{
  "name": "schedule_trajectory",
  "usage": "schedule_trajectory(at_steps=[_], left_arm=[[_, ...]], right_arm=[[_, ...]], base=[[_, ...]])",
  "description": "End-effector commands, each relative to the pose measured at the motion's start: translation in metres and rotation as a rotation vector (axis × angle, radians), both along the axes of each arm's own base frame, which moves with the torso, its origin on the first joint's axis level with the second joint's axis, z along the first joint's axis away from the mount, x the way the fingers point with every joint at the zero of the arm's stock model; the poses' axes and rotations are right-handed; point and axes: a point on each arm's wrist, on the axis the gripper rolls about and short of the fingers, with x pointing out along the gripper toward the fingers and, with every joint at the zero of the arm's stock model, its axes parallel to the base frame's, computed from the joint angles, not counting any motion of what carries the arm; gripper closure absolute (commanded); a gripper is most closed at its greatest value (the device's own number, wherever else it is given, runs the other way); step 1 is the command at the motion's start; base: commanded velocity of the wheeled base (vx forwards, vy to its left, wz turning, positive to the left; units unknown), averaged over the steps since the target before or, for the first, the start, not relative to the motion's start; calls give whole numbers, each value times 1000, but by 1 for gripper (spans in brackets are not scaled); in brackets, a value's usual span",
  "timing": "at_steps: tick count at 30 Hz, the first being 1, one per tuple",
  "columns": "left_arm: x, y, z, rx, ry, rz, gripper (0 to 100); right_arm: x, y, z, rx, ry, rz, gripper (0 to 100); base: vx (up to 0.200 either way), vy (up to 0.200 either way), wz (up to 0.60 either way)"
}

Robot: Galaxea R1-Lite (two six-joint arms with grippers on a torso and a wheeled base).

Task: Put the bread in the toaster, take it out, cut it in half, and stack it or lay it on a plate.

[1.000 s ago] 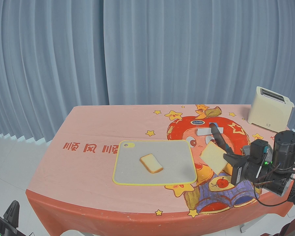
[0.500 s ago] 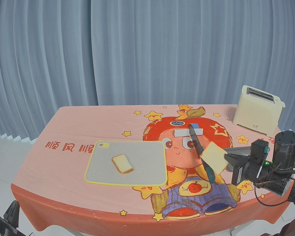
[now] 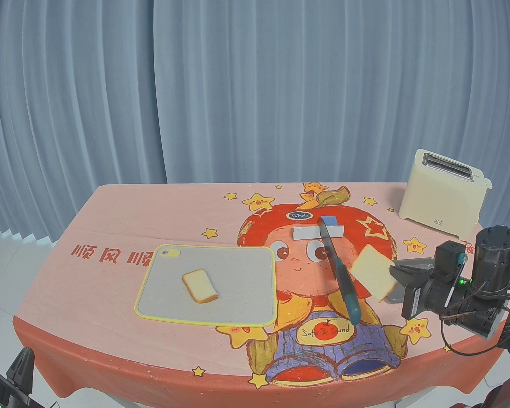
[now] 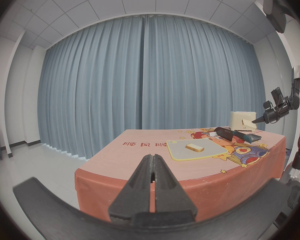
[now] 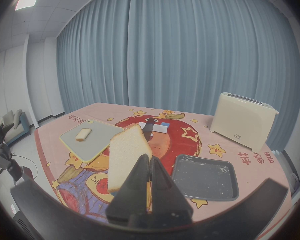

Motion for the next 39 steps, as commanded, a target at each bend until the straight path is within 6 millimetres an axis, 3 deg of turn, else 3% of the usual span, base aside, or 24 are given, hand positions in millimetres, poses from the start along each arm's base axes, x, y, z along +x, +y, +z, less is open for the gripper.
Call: schedule_trajectory(at_steps=[1, 15, 27, 31, 39], left_arm=[[1, 0, -5, 0, 17, 1, 100], [1, 0, -5, 0, 19, -1, 100], [1, 0, -5, 0, 17, -1, 100], [1, 0, -5, 0, 19, 1, 100], [1, 0, -5, 0, 17, -1, 100]], right_arm=[[-1, -1, -3, -7, 10, -1, 100], [4, -9, -3, -21, 2, -100, 100], [10, -9, -1, 56, 6, -207, 100], [21, -6, -2, 124, 27, -275, 100], [20, -10, -4, 215, 42, -391, 100]], base=[[0, 0, 0], [0, 0, 0], [0, 0, 0], [0, 0, 0], [0, 0, 0]])
